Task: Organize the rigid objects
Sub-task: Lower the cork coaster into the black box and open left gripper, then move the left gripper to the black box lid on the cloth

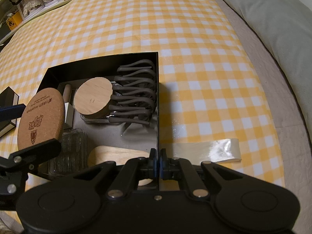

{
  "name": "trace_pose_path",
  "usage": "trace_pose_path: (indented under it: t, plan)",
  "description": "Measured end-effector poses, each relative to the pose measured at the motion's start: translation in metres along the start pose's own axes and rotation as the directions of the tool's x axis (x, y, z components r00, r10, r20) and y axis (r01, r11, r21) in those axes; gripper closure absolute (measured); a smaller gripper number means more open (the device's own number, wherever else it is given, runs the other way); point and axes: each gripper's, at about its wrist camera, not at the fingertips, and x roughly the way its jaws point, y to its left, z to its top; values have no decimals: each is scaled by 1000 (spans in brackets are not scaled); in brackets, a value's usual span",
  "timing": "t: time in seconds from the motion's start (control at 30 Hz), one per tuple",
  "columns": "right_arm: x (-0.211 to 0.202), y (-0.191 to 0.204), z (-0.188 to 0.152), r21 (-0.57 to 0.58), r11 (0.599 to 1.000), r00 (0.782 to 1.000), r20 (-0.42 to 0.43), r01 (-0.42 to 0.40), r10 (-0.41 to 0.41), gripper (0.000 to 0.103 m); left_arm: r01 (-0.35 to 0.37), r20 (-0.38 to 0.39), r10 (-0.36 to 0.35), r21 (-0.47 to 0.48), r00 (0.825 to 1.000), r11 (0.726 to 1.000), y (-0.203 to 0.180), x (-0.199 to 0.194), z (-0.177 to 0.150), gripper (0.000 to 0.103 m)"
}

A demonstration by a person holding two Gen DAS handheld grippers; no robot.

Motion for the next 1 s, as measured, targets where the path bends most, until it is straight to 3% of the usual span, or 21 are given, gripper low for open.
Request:
trace_pose_path:
  t: [0.53,1.0]
  plan:
    - [0,0,0,0,1000,1000,0,0,0,99,10,-98,-8,18,995,1000,3,4,2,0]
    - [0,0,0,0,1000,1000,-1,0,0,99,45,-96,-43,23,994,999,-9,-15,3,0]
